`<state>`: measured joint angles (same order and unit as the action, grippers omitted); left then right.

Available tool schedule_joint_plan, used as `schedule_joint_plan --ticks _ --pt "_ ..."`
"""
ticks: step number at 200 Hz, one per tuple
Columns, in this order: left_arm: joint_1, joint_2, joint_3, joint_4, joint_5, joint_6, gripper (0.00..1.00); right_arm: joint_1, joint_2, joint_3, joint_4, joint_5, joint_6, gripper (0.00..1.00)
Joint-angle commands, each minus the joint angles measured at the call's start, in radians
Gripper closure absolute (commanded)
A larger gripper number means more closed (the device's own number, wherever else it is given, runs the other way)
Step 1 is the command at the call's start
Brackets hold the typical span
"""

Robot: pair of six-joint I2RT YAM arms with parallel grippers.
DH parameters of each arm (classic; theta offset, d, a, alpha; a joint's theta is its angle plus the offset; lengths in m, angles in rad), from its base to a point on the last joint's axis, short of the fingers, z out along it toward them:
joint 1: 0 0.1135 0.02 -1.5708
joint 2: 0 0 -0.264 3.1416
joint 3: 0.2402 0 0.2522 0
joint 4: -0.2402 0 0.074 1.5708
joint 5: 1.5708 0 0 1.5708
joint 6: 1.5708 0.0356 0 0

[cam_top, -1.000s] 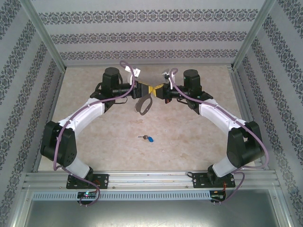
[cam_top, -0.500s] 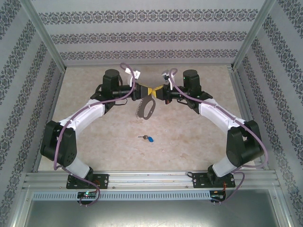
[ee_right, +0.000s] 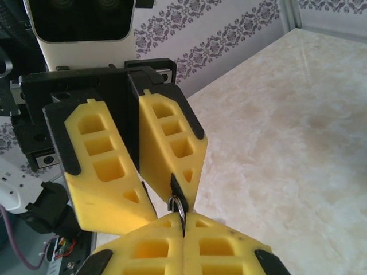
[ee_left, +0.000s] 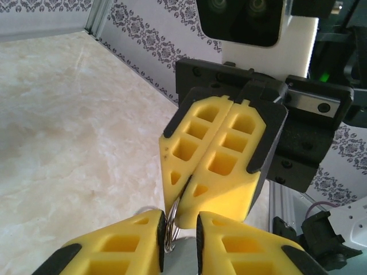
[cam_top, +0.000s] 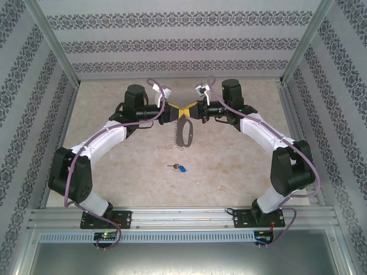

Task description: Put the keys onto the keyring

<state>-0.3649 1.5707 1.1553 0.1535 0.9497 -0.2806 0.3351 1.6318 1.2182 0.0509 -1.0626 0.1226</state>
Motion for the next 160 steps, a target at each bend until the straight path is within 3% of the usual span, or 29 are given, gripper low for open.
schedule_joint_plan --ticks 1,42,51,69,88,160 --pt "-0.016 -0.028 -0.01 -0.043 0.057 0.045 0.81 -0.01 0.016 0.044 0.011 -0.035 -0.033 1.0" --pt "-0.016 -0.037 -0.022 -0.014 -0.012 0.039 0.96 -0.013 0.01 0.041 0.003 -0.021 -0.037 1.0" --pt "-0.015 -0.041 -0.028 -0.001 -0.033 0.039 1.0 -0.02 0.003 0.031 0.018 -0.008 -0.016 0.84" --pt "-0.016 -0.059 -0.045 0.034 -0.073 0.04 1.0 -0.048 -0.029 -0.015 0.12 0.021 0.061 0.67" --pt "-0.016 -0.076 -0.052 0.047 -0.103 0.058 1.0 -0.075 -0.071 -0.07 0.206 0.069 0.127 0.58" --pt "-0.016 -0.095 -0.049 0.031 -0.163 0.213 1.0 -0.057 -0.107 -0.214 0.35 0.204 0.197 0.56"
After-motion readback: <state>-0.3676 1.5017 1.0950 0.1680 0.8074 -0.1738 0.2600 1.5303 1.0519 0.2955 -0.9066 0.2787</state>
